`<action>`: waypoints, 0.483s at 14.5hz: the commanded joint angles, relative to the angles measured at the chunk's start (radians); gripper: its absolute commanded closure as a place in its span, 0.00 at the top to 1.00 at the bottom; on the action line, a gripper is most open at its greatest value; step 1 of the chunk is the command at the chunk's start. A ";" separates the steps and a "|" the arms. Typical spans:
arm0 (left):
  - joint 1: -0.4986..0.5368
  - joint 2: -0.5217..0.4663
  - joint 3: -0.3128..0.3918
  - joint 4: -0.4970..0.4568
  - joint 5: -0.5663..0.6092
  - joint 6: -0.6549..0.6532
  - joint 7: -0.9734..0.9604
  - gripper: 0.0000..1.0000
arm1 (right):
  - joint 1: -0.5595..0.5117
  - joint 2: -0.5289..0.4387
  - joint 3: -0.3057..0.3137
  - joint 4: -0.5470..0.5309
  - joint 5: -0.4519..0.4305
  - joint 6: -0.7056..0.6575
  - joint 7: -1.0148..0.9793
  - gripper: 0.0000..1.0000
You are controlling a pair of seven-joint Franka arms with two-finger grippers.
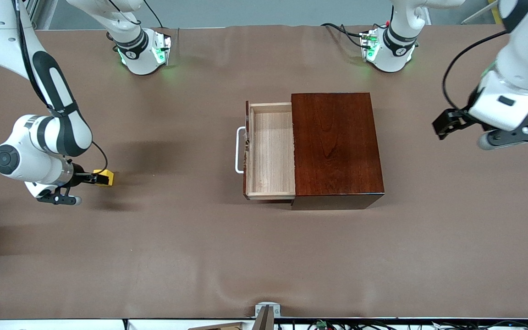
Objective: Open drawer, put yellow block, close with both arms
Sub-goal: 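Close the right gripper on the yellow cube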
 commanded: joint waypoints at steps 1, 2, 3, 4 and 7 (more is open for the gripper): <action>0.099 -0.055 -0.059 -0.066 -0.028 0.012 0.062 1.00 | -0.023 -0.004 0.014 -0.023 -0.003 0.022 -0.034 1.00; 0.139 -0.066 -0.085 -0.073 -0.037 0.014 0.077 1.00 | -0.022 -0.005 0.014 -0.049 -0.001 0.049 -0.033 1.00; 0.159 -0.080 -0.093 -0.090 -0.047 0.018 0.094 1.00 | -0.020 -0.005 0.014 -0.077 -0.001 0.093 -0.033 1.00; 0.164 -0.098 -0.091 -0.115 -0.056 0.029 0.116 1.00 | -0.020 -0.005 0.014 -0.106 -0.001 0.144 -0.034 1.00; 0.182 -0.150 -0.093 -0.171 -0.061 0.049 0.147 1.00 | -0.019 -0.005 0.014 -0.131 -0.001 0.183 -0.036 0.70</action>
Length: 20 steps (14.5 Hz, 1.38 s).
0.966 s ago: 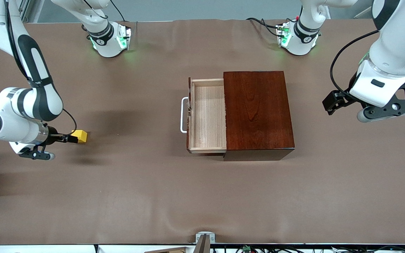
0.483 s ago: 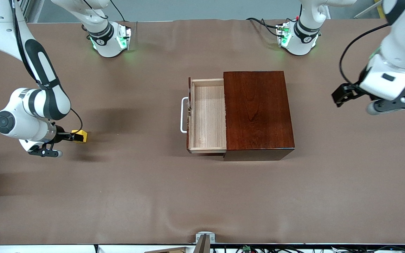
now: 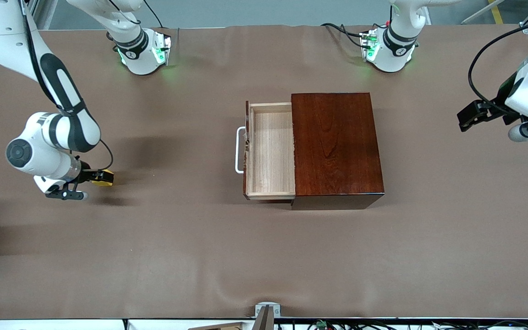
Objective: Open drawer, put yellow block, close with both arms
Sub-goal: 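Close the right gripper on the yellow cube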
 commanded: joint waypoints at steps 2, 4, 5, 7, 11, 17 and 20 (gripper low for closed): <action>0.024 -0.077 -0.016 -0.077 -0.020 0.039 0.043 1.00 | -0.025 -0.013 0.015 -0.023 -0.001 0.023 -0.078 0.33; 0.024 -0.077 -0.016 -0.079 -0.021 0.039 0.052 1.00 | -0.031 -0.013 0.017 -0.020 0.003 0.017 -0.083 0.00; 0.026 -0.078 -0.016 -0.079 -0.021 0.034 0.061 1.00 | -0.028 -0.016 0.017 -0.019 0.005 0.014 -0.083 0.00; 0.026 -0.081 -0.018 -0.077 -0.021 0.023 0.070 1.00 | -0.025 -0.025 0.017 -0.017 0.008 0.003 -0.083 0.00; 0.024 -0.080 -0.014 -0.074 -0.024 0.013 0.072 1.00 | -0.006 -0.065 0.024 0.044 0.013 -0.156 -0.033 0.00; 0.026 -0.074 -0.005 -0.071 -0.064 0.034 0.101 1.00 | 0.076 -0.152 0.026 0.058 0.013 -0.238 0.124 0.00; 0.027 -0.077 -0.005 -0.074 -0.064 0.037 0.115 1.00 | 0.118 -0.195 0.027 0.075 0.014 -0.293 0.220 0.00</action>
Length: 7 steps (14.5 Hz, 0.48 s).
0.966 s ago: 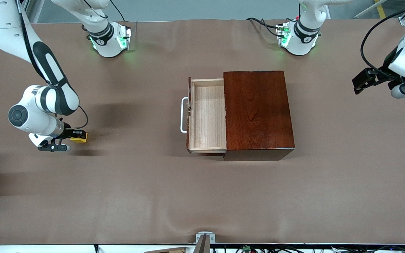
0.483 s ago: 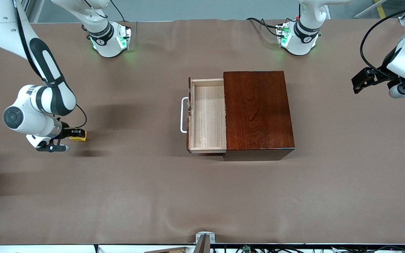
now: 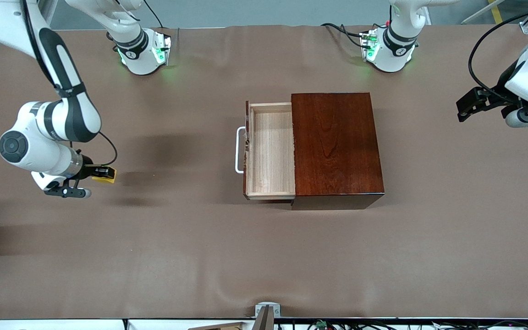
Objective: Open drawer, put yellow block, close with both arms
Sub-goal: 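Close the right gripper on the yellow cube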
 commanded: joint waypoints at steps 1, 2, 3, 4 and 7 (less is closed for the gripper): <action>0.027 -0.030 -0.005 -0.028 -0.023 0.012 0.042 1.00 | 0.042 -0.056 -0.001 0.015 0.006 -0.077 0.111 0.00; 0.035 -0.032 -0.005 -0.028 -0.023 0.010 0.056 1.00 | 0.054 -0.063 -0.001 0.024 0.006 -0.090 0.164 0.00; 0.037 -0.032 -0.005 -0.028 -0.023 0.010 0.061 1.00 | 0.072 -0.073 -0.001 0.036 0.006 -0.110 0.198 0.00; 0.038 -0.030 -0.005 -0.027 -0.023 0.013 0.062 1.00 | 0.088 -0.076 -0.001 0.054 0.008 -0.142 0.223 0.00; 0.035 -0.026 -0.006 -0.022 -0.023 0.030 0.061 1.00 | 0.137 -0.079 -0.001 0.134 0.067 -0.246 0.356 0.00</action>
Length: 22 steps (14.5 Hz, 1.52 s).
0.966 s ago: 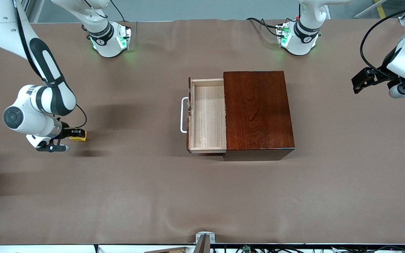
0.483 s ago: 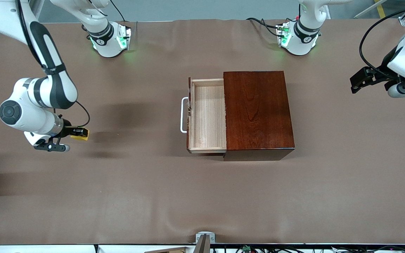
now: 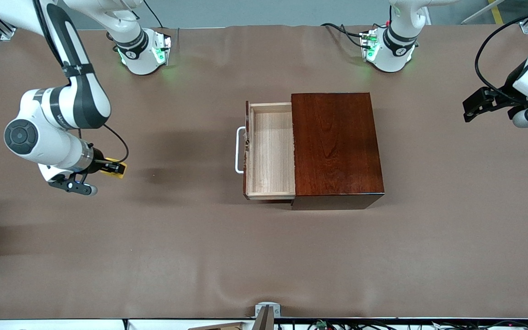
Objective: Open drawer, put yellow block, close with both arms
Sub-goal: 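Carry the yellow cube with the right gripper over the open drawer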
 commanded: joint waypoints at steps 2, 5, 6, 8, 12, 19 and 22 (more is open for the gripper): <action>0.012 -0.024 -0.011 -0.019 -0.024 0.025 0.026 1.00 | 0.062 -0.014 -0.005 0.119 0.059 -0.156 0.151 0.00; 0.012 -0.018 -0.014 -0.022 -0.024 0.031 0.026 1.00 | 0.123 -0.020 -0.005 0.197 0.061 -0.242 0.301 0.00; 0.012 -0.019 -0.014 -0.022 -0.024 0.033 0.026 1.00 | 0.146 -0.022 -0.005 0.208 0.061 -0.245 0.352 0.00; 0.009 -0.025 -0.015 -0.022 -0.024 0.028 0.024 1.00 | 0.203 -0.029 -0.005 0.219 0.061 -0.245 0.449 0.00; 0.014 -0.027 -0.015 -0.021 -0.021 0.025 0.024 1.00 | 0.332 -0.018 -0.006 0.269 0.061 -0.244 0.716 0.00; 0.012 -0.024 -0.017 -0.027 -0.023 0.036 0.026 1.00 | 0.475 0.003 -0.008 0.315 0.123 -0.233 1.012 0.00; 0.006 -0.019 -0.017 -0.009 -0.021 0.043 0.027 1.00 | 0.493 0.049 -0.008 0.361 0.177 -0.233 1.130 0.00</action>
